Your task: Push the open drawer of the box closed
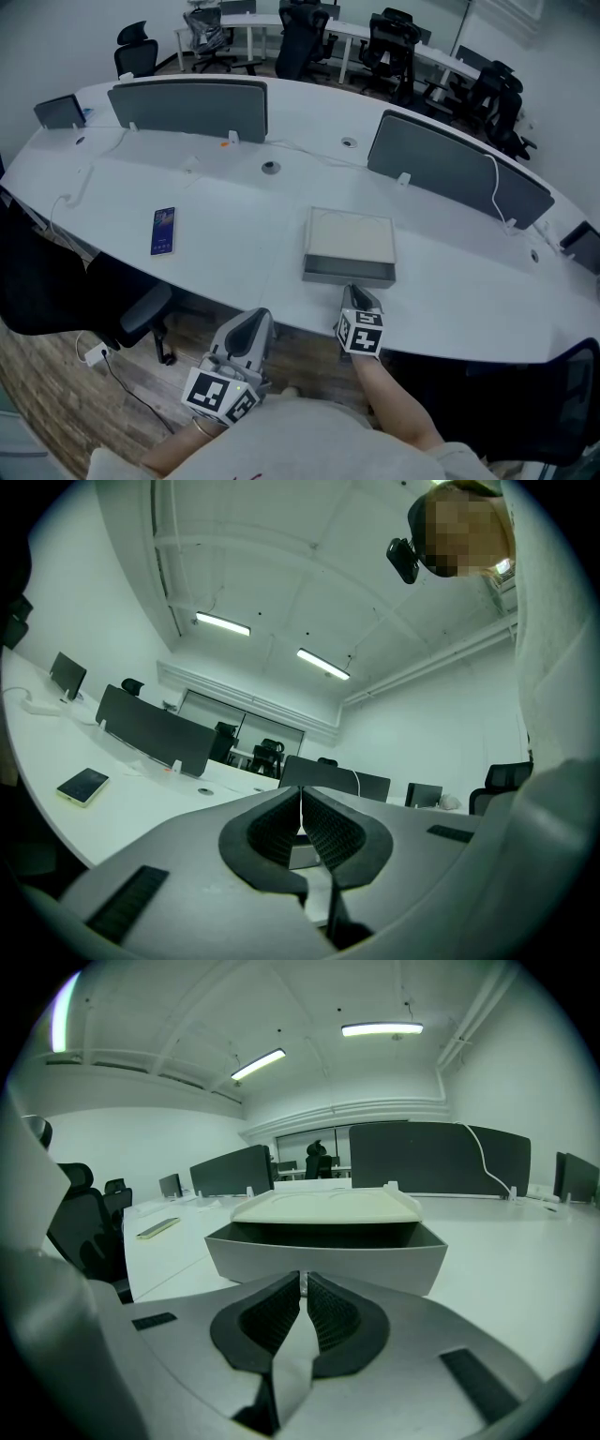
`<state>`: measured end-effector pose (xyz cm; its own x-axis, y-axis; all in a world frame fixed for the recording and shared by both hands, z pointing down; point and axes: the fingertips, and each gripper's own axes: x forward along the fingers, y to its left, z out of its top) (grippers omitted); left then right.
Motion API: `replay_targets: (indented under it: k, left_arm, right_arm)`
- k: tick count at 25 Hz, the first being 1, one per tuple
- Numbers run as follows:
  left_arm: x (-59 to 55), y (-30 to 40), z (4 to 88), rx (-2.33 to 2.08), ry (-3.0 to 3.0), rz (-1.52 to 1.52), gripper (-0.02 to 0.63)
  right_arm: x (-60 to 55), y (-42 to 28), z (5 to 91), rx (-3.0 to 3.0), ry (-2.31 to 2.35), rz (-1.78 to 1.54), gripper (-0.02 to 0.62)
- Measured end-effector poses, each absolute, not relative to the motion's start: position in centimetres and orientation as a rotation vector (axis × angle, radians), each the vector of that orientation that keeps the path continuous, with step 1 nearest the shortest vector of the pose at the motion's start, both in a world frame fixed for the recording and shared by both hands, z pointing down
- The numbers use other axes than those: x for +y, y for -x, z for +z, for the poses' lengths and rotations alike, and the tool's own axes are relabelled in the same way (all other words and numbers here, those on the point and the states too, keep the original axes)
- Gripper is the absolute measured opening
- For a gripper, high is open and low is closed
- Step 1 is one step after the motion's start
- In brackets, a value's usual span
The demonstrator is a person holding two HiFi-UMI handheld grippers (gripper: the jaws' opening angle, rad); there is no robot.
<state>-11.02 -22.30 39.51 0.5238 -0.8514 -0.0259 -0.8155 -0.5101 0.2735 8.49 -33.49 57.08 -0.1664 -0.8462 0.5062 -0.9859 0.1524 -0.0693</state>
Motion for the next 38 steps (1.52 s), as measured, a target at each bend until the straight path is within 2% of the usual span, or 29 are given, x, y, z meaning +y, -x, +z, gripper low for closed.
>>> replay_targets:
  k: [38]
  left_arm:
    - [-21.8, 13.3, 39.5, -1.504, -2.481, -0.217, 0.018]
  right_arm:
    - [-35.7, -8.5, 56.8, -2.092, -1.774, 0.57, 0.032]
